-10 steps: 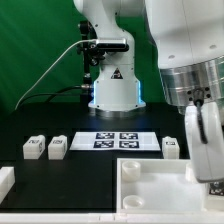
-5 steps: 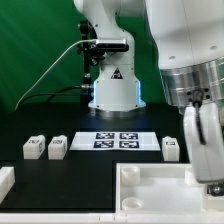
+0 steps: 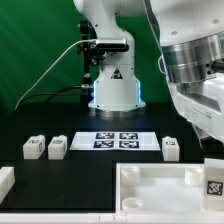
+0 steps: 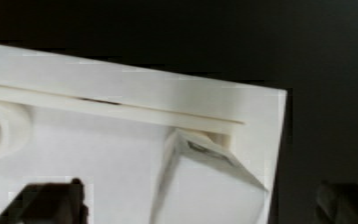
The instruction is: Assemble one leg
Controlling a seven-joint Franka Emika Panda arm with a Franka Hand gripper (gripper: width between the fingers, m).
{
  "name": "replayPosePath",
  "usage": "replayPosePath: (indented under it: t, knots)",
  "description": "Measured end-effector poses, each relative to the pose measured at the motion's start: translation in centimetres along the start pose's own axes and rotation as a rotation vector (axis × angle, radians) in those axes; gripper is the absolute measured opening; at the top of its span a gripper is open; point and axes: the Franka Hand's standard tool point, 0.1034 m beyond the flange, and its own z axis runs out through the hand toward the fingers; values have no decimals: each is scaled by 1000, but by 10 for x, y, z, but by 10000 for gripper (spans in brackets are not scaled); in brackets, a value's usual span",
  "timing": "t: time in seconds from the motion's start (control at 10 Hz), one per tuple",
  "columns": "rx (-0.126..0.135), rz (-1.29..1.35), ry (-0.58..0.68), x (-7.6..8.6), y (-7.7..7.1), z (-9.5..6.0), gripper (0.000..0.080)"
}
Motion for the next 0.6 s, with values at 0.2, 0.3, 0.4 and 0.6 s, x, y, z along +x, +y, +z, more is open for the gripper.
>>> replayPosePath:
  t: [0.2, 0.3, 0.4, 0.6]
  knots:
    - [0, 1, 0, 1, 0, 1, 648]
    - [-1, 1, 0, 1, 0, 1, 648]
    - [-1, 1, 0, 1, 0, 1, 648]
    - [-1, 1, 1, 1, 0, 1, 648]
